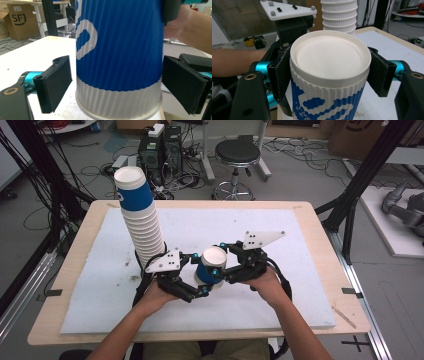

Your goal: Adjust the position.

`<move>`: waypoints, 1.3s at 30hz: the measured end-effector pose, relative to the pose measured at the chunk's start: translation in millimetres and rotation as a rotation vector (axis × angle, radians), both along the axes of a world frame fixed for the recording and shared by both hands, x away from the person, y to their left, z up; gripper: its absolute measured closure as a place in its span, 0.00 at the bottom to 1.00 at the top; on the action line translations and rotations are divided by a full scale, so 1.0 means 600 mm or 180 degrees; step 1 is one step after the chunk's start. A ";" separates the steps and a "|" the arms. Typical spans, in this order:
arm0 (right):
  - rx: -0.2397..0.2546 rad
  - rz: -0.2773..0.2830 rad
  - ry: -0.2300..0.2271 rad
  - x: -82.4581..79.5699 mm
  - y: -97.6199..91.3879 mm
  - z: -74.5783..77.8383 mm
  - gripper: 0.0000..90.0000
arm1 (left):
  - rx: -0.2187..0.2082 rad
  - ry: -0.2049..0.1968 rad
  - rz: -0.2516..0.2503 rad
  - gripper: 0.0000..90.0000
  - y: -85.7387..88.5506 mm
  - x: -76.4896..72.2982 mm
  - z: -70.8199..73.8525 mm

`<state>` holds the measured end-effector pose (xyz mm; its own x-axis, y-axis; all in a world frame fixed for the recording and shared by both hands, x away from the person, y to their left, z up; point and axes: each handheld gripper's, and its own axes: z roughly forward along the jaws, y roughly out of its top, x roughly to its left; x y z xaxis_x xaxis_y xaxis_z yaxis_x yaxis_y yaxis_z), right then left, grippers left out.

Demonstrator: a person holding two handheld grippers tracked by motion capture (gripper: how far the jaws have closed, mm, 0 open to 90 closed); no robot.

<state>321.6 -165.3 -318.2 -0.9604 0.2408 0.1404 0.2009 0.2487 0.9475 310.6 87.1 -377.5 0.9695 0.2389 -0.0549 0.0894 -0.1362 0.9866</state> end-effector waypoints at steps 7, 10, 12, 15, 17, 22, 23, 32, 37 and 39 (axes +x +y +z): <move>-0.0046 0.0016 -0.0007 0.000 0.003 -0.001 0.32 | 0.0099 -0.0042 -0.0076 0.25 0.004 0.000 0.001; -0.0149 0.0080 0.0012 0.001 0.004 0.003 0.20 | 0.0164 -0.0005 -0.0082 0.25 0.009 0.002 0.005; -0.0241 0.0113 -0.0005 0.002 0.001 0.010 0.20 | 0.0178 0.0029 -0.0080 0.26 0.012 0.002 0.007; -0.0358 0.0176 -0.0037 0.004 -0.003 0.023 0.20 | 0.0311 0.0016 -0.0050 0.26 0.018 0.004 0.012; -0.0559 0.0206 -0.0129 0.007 -0.003 0.035 0.20 | 0.0402 0.0012 -0.0028 0.26 0.020 0.003 0.016; -0.0893 0.0391 -0.0157 0.018 0.006 0.053 0.20 | 0.0702 -0.0017 0.0043 0.26 0.019 0.000 0.025; -0.0961 0.0458 -0.0129 0.020 0.009 0.056 0.20 | 0.0744 -0.0024 0.0044 0.26 0.020 0.000 0.026; -0.1518 0.0696 -0.0171 0.036 0.046 0.054 0.20 | 0.1034 -0.0055 -0.0006 0.26 0.014 -0.003 0.027; -0.1744 0.0766 -0.0090 0.039 0.061 0.046 0.20 | 0.1154 -0.0058 -0.0058 0.26 0.007 -0.007 0.025; -0.1816 0.0837 -0.0060 0.041 0.064 0.041 0.27 | 0.1199 -0.0073 -0.0064 0.26 0.005 -0.008 0.025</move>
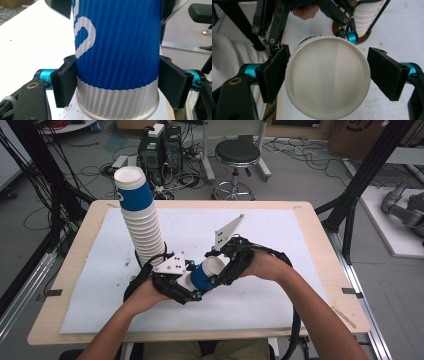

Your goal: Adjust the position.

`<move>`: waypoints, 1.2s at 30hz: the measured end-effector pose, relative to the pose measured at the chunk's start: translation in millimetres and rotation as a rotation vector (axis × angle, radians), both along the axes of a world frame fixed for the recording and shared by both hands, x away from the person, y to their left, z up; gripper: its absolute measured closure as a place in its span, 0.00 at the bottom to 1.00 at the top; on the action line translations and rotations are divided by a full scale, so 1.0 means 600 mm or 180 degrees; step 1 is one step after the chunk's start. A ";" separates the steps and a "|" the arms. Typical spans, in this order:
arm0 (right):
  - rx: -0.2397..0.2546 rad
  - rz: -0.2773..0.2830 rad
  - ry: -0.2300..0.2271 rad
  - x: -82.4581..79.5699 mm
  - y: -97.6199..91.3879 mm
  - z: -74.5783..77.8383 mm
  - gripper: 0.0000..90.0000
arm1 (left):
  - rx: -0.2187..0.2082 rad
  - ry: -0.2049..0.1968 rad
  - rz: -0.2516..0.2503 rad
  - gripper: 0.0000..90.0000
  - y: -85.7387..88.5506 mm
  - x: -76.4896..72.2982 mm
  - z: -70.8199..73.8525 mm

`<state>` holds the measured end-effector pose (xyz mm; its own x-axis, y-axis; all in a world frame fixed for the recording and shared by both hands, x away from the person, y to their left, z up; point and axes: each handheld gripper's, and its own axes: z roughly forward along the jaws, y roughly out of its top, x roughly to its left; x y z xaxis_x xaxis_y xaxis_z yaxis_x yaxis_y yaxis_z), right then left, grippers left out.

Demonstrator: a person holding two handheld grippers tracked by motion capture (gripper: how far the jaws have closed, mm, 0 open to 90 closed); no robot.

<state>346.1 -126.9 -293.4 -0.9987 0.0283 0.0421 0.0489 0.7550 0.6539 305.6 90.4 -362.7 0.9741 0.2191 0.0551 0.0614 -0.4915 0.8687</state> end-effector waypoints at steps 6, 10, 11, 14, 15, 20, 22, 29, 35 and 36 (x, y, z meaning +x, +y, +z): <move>-0.0058 0.0036 0.0032 -0.004 0.002 0.000 0.31 | 0.0003 -0.0025 0.0005 0.23 -0.002 -0.001 -0.001; -0.0014 -0.0019 -0.0056 -0.006 -0.005 0.005 0.31 | -0.0284 -0.0001 0.0032 0.17 0.006 0.002 -0.004; 0.0033 -0.0019 -0.0059 -0.005 -0.008 0.006 0.31 | -0.0317 0.0003 0.0036 0.17 0.009 0.004 -0.004; 0.0118 -0.0075 -0.0088 -0.004 -0.020 0.008 0.31 | -0.0522 0.0063 0.0105 0.16 0.023 0.012 -0.009; 0.0152 -0.0100 -0.0085 -0.004 -0.024 0.009 0.31 | -0.0650 0.0075 0.0107 0.16 0.029 0.014 -0.010; 0.0383 -0.0211 -0.0086 -0.002 -0.049 0.002 0.31 | -0.0977 0.0123 0.0067 0.16 0.041 0.015 -0.007; 0.0450 -0.0275 -0.0097 -0.003 -0.058 -0.001 0.31 | -0.1011 0.0086 0.0063 0.16 0.041 0.015 -0.007; 0.0947 -0.0382 0.0045 -0.009 -0.080 -0.022 0.31 | -0.1115 0.0084 0.0090 0.16 0.043 0.018 -0.015; 0.1216 -0.0402 0.0149 -0.011 -0.080 -0.040 0.31 | -0.1187 0.0091 0.0027 0.16 0.040 0.017 -0.016; 0.1237 -0.0393 0.0182 -0.012 -0.079 -0.042 0.31 | -0.1185 0.0097 0.0020 0.16 0.039 0.016 -0.016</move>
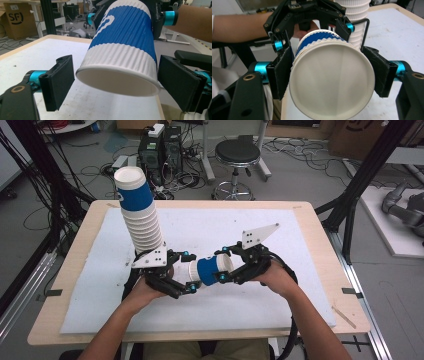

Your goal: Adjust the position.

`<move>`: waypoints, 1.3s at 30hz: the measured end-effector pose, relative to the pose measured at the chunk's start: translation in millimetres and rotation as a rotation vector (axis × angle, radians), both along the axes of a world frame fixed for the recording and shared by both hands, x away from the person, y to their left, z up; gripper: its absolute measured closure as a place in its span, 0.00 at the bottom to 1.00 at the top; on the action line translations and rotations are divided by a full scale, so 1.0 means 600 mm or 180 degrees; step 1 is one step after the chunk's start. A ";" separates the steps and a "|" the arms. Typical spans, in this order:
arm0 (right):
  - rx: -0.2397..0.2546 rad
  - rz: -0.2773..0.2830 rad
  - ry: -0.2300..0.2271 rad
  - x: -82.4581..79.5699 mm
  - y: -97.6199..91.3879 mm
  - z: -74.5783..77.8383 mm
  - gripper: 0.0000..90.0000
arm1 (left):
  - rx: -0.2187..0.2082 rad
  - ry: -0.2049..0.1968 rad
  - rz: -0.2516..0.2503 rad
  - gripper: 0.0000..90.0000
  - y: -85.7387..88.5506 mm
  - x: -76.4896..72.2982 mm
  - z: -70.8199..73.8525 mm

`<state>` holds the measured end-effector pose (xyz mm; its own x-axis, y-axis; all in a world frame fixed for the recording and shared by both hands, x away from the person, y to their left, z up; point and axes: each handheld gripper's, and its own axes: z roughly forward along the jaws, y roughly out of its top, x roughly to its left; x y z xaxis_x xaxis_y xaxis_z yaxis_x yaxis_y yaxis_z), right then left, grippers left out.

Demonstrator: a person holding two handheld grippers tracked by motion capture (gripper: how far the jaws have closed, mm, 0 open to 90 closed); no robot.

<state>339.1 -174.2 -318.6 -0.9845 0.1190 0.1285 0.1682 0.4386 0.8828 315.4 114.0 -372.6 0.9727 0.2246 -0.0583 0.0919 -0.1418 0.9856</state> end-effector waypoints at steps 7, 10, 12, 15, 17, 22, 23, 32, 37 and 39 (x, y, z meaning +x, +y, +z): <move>0.0158 0.0046 0.0091 0.004 0.009 -0.009 0.31 | 0.0039 0.0057 -0.0009 0.15 -0.003 0.000 -0.004; 0.0152 0.0052 0.0103 0.005 0.010 -0.010 0.32 | 0.0075 0.0055 -0.0004 0.16 -0.004 0.000 -0.005; 0.0153 0.0062 0.0075 0.005 0.011 -0.011 0.32 | 0.0100 0.0035 -0.0018 0.18 -0.003 -0.002 -0.004; 0.0145 0.0072 0.0091 0.004 0.011 -0.010 0.32 | 0.0140 0.0041 -0.0071 0.21 -0.002 -0.001 -0.003; 0.0134 0.0075 0.0106 0.004 0.011 -0.010 0.32 | 0.0176 0.0072 -0.0094 0.22 -0.002 -0.001 -0.001; 0.0142 -0.0015 0.0134 0.003 0.009 -0.008 0.20 | 0.0272 0.0104 -0.0058 0.23 0.001 -0.001 0.008; 0.0135 -0.0035 0.0167 0.004 0.007 -0.007 0.20 | 0.0308 0.0116 -0.0037 0.24 0.001 -0.001 0.010; -0.0161 -0.0076 -0.0128 0.005 0.003 0.029 0.20 | 0.0650 0.0201 0.0068 0.24 0.006 0.000 0.022; -0.0466 0.0046 -0.0236 0.007 0.017 0.049 0.20 | 0.0790 0.0183 0.0080 0.24 0.005 -0.003 0.030; -0.0557 0.0095 -0.0276 0.007 0.023 0.054 0.20 | 0.0842 0.0178 0.0094 0.24 0.005 -0.003 0.030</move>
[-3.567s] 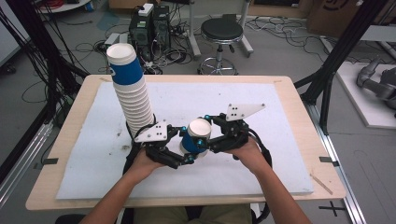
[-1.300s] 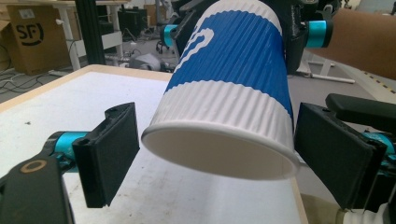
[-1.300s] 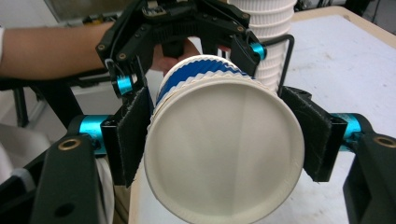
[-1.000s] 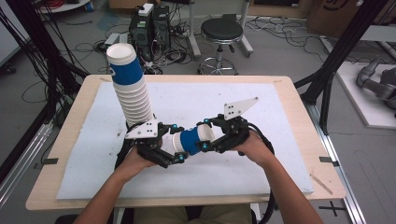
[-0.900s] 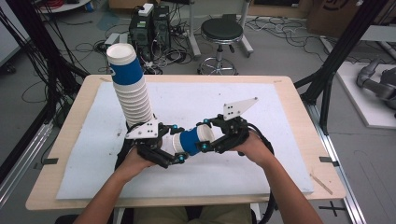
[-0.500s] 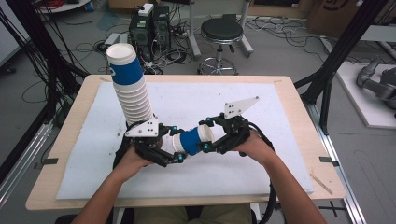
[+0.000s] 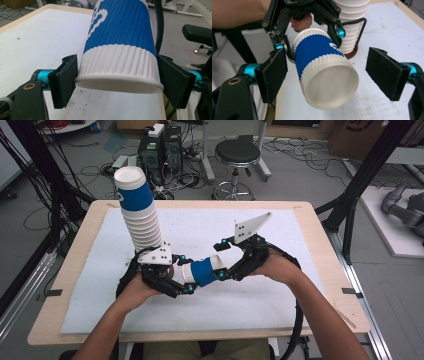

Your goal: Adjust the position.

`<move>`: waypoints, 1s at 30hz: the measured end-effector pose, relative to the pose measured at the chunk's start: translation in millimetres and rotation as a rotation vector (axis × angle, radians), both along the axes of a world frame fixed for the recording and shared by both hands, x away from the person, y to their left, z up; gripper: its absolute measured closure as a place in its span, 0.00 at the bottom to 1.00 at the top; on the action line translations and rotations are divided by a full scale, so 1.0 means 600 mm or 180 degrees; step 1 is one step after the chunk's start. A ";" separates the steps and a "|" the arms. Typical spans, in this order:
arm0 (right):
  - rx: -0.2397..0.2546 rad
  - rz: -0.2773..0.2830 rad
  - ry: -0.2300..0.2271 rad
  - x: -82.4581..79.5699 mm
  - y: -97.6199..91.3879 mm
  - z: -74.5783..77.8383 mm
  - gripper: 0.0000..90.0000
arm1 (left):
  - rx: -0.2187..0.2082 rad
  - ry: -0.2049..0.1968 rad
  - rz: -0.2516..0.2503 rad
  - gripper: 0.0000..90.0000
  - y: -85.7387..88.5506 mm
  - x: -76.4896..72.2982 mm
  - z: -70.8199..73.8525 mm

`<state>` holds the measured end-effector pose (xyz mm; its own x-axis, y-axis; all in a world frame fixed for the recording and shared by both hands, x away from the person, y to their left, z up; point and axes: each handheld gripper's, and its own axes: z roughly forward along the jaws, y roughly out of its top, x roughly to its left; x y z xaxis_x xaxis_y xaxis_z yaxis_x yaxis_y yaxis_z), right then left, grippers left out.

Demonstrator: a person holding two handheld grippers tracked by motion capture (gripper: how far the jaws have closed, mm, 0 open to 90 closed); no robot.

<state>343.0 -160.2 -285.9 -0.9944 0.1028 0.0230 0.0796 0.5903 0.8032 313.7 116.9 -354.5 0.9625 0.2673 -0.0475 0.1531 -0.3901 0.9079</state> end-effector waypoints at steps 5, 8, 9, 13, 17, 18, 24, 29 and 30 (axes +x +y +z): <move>-0.0149 0.0126 -0.0080 -0.001 0.015 0.008 0.20 | 0.0098 -0.0011 -0.0005 0.24 0.001 -0.001 0.003; -0.0250 0.0135 -0.0098 0.002 0.020 0.004 0.20 | 0.0169 -0.0030 0.0003 0.24 -0.001 -0.004 0.006; -0.0296 0.0149 -0.0106 0.003 0.023 0.002 0.20 | 0.0197 -0.0043 0.0004 0.24 -0.001 -0.005 0.007; -0.0492 0.0206 -0.0115 0.003 0.035 -0.004 0.20 | 0.0271 -0.0065 -0.0019 0.24 -0.005 -0.007 0.011; -0.0715 0.0294 -0.0113 0.002 0.050 -0.014 0.20 | 0.0379 -0.0099 -0.0038 0.24 -0.008 -0.009 0.013; -0.0758 0.0303 -0.0098 0.002 0.053 -0.017 0.20 | 0.0373 -0.0093 -0.0035 0.24 -0.009 -0.010 0.012; -0.0819 0.0405 -0.0071 0.001 0.063 -0.023 0.20 | 0.0404 -0.0082 -0.0064 0.24 -0.010 -0.012 0.011; -0.0883 0.0412 -0.0028 0.004 0.063 -0.027 0.20 | 0.0452 -0.0094 -0.0106 0.24 -0.012 -0.011 0.010; -0.0891 0.0425 -0.0019 0.004 0.064 -0.029 0.20 | 0.0479 -0.0098 -0.0114 0.24 -0.013 -0.011 0.010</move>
